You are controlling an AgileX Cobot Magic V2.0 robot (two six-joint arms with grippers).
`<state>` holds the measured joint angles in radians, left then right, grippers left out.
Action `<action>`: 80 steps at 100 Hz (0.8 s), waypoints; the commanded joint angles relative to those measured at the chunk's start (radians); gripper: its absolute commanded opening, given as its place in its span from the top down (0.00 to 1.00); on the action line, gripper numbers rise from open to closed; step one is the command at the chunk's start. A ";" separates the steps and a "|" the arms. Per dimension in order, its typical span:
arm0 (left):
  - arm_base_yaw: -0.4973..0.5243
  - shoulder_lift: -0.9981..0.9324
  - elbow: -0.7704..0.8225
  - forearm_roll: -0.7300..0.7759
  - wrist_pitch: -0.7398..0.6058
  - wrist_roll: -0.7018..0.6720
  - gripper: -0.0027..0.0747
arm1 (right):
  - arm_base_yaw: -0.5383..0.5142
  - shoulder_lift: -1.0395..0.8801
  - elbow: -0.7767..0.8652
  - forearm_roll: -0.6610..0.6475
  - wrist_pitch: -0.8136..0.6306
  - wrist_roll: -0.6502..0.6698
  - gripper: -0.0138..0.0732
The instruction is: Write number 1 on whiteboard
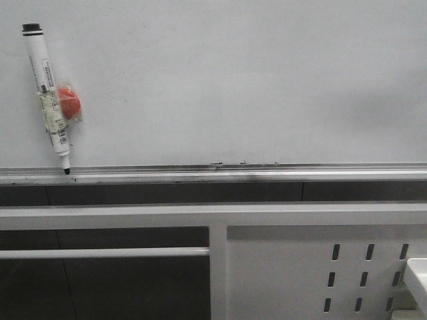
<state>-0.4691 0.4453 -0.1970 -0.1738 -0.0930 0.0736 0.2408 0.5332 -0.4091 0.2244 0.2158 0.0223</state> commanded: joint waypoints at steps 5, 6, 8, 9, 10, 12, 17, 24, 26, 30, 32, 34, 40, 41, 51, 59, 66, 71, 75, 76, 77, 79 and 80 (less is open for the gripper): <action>-0.077 0.108 0.028 0.014 -0.265 0.000 0.43 | 0.028 0.009 -0.036 -0.007 -0.104 -0.012 0.92; -0.081 0.114 0.031 0.014 -0.274 0.000 0.43 | 0.028 0.009 -0.036 -0.007 -0.106 -0.012 0.92; -0.091 0.131 0.039 0.014 -0.298 0.000 0.43 | 0.028 0.009 -0.036 -0.007 -0.109 -0.012 0.92; -0.094 0.137 0.044 0.014 -0.306 0.000 0.43 | 0.028 0.009 -0.036 -0.007 -0.109 -0.012 0.92; -0.101 0.150 0.047 0.014 -0.322 0.000 0.43 | 0.028 0.009 -0.036 -0.007 -0.110 -0.012 0.92; -0.110 0.169 0.056 0.014 -0.348 0.000 0.43 | 0.028 0.009 -0.036 -0.007 -0.110 -0.012 0.92; -0.132 0.221 0.075 0.014 -0.416 0.000 0.43 | 0.028 0.009 -0.038 -0.007 -0.110 -0.012 0.92; -0.152 0.285 0.089 0.004 -0.492 0.000 0.43 | 0.028 0.009 -0.040 -0.007 -0.110 -0.012 0.92; -0.155 0.309 0.095 0.001 -0.514 0.000 0.43 | 0.028 0.009 -0.040 -0.007 -0.110 -0.012 0.92; -0.163 0.359 0.099 -0.018 -0.540 0.000 0.43 | 0.028 0.009 -0.040 -0.007 -0.110 -0.012 0.92; -0.168 0.386 0.099 -0.035 -0.552 0.000 0.43 | 0.028 0.009 -0.040 -0.007 -0.110 -0.012 0.92; -0.168 0.404 0.099 -0.048 -0.561 -0.005 0.43 | 0.028 0.009 -0.040 -0.007 -0.110 -0.012 0.92; -0.170 0.491 0.099 -0.070 -0.618 -0.008 0.43 | 0.028 0.009 -0.040 -0.007 -0.114 -0.012 0.92; -0.170 0.501 0.099 -0.070 -0.627 -0.008 0.43 | 0.028 0.009 -0.040 -0.007 -0.117 -0.012 0.92; -0.170 0.664 0.099 -0.041 -0.792 -0.019 0.43 | 0.028 0.009 -0.040 -0.007 -0.138 -0.012 0.92; -0.170 0.785 0.099 -0.010 -0.973 -0.115 0.43 | 0.028 0.009 -0.040 -0.007 -0.152 -0.012 0.92; -0.170 0.894 0.099 0.000 -1.124 -0.188 0.43 | 0.028 0.009 -0.040 -0.007 -0.161 -0.012 0.92; -0.170 0.966 0.101 0.004 -1.224 -0.202 0.43 | 0.028 0.009 -0.040 -0.007 -0.167 -0.012 0.92; -0.170 1.022 0.104 0.007 -1.270 -0.202 0.43 | 0.028 0.009 -0.040 -0.007 -0.171 -0.012 0.92; -0.170 1.029 0.100 0.007 -1.270 -0.202 0.43 | 0.028 0.009 -0.040 -0.007 -0.171 -0.012 0.92; -0.170 1.042 0.094 0.005 -1.270 -0.202 0.43 | 0.028 0.009 -0.040 -0.007 -0.171 -0.012 0.92; -0.170 1.064 0.089 0.002 -1.268 -0.202 0.43 | 0.028 0.009 -0.040 -0.007 -0.175 -0.012 0.92; -0.170 1.071 0.087 0.002 -1.268 -0.202 0.43 | 0.028 0.009 -0.040 -0.007 -0.176 -0.012 0.92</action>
<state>-0.6311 1.4439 -0.0794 -0.1763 -1.1098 -0.1006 0.2670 0.5332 -0.4106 0.2227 0.1363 0.0203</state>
